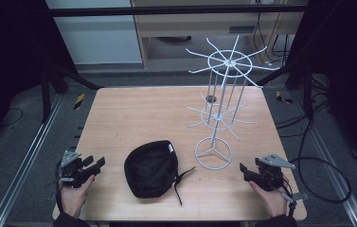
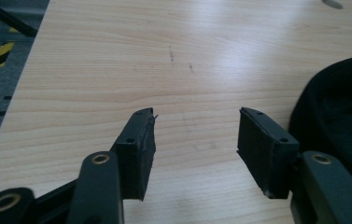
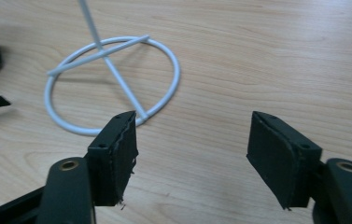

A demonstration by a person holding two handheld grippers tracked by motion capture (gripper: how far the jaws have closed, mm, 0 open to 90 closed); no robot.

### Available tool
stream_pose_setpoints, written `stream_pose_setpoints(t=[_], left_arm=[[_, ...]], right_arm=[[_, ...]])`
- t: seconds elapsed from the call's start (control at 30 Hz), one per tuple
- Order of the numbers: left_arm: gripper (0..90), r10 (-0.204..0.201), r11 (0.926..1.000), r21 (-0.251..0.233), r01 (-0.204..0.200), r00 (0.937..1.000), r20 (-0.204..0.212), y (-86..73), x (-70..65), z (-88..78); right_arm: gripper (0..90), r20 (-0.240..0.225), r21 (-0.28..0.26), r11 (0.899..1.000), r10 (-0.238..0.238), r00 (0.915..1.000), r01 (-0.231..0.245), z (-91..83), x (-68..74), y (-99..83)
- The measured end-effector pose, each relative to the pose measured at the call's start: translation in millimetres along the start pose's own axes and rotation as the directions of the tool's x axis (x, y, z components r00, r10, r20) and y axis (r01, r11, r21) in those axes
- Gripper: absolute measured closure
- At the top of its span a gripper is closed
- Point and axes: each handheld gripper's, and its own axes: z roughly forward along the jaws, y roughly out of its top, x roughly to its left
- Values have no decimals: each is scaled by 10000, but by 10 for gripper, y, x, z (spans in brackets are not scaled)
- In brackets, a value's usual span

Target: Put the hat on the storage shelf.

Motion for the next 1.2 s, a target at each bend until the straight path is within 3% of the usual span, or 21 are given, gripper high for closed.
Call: stream_pose_setpoints(t=[0.07, 0.17, 0.2, 0.3, 0.53, 0.87, 1.13, 1.2], left_arm=[[470, -10, 10000, 87, 7, 9994, 335, 0, -73, -37], [471, 90, 9998, 148, -97, 9987, 507, -6, -136, -57], [478, 215, 9996, 168, -227, 9971, 725, -9, -203, -77], [478, 369, 9992, 126, -382, 9955, 870, -9, -267, -91], [472, 682, 9966, 369, -736, 9890, 1311, -34, -447, -82], [462, 829, 9945, 505, -916, 9846, 1541, -48, -552, -74], [462, 1021, 9911, 682, -1147, 9809, 1657, -66, -658, -61], [462, 1111, 9887, 809, -1263, 9790, 1708, -77, -693, -43]], right_arm=[[385, -217, -7, 9998, -184, 9996, 184, -19, 65, 12], [405, -412, -82, 9995, -300, 9987, 297, -39, 139, 31], [422, -687, -159, 9992, -374, 9969, 364, -57, 218, 53], [436, -895, -220, 9984, -547, 9945, 529, -63, 302, 75], [474, -1789, -423, 9963, -806, 9806, 742, -69, 618, 148], [474, -2244, -513, 9926, -1189, 9672, 1101, 12, 888, 245], [505, -2619, -675, 9878, -1533, 9528, 1404, 125, 1142, 369], [511, -2785, -655, 9861, -1651, 9461, 1528, 192, 1262, 429]])
